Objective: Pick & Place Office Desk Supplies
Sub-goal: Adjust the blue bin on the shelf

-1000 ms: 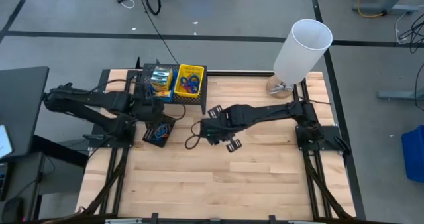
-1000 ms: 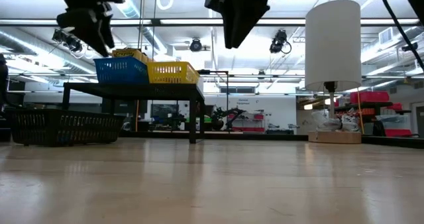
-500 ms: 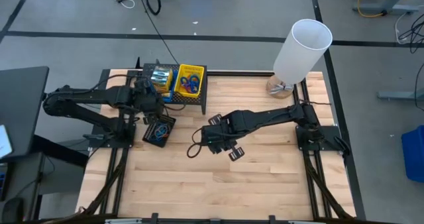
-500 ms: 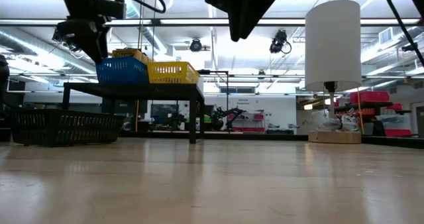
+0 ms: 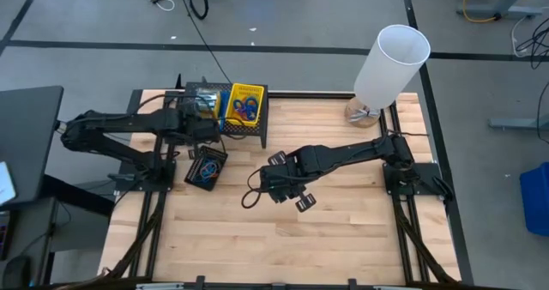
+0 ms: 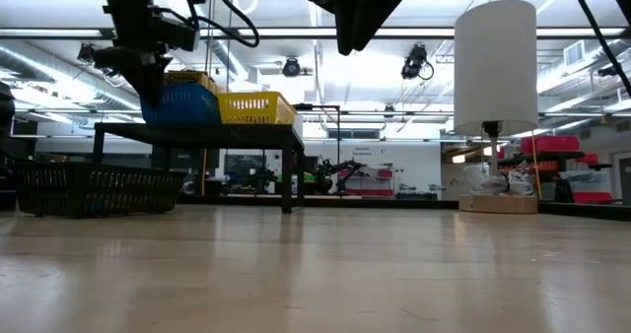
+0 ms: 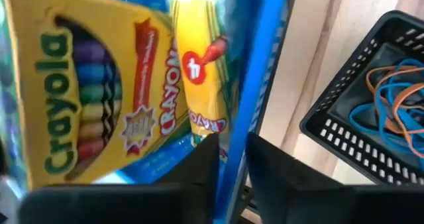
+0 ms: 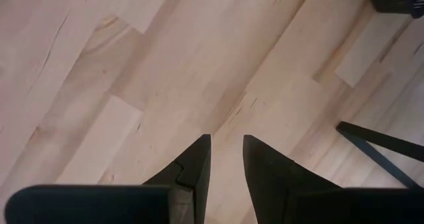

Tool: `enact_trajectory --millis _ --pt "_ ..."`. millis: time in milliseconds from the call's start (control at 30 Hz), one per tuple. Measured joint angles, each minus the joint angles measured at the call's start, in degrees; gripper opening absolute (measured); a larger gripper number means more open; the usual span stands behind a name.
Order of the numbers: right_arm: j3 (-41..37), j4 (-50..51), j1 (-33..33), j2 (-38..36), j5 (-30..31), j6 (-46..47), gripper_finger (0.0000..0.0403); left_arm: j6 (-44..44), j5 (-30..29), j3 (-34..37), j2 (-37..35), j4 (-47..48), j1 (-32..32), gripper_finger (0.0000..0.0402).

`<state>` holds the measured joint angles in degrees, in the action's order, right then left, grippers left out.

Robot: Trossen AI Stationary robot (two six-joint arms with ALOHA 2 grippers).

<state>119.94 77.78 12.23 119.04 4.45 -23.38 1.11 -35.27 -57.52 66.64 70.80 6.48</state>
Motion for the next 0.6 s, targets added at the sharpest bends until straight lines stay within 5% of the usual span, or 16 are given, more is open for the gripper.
enact_trajectory --millis 200,600 --pt "0.0 0.0 0.0 0.0 -0.2 0.0 0.0098 0.8 0.2 0.1 0.3 0.3 0.0 0.001" --pt "0.0 0.0 0.0 0.0 -0.4 0.0 0.0098 -1.5 0.2 0.0 -0.5 9.5 2.3 0.0006"
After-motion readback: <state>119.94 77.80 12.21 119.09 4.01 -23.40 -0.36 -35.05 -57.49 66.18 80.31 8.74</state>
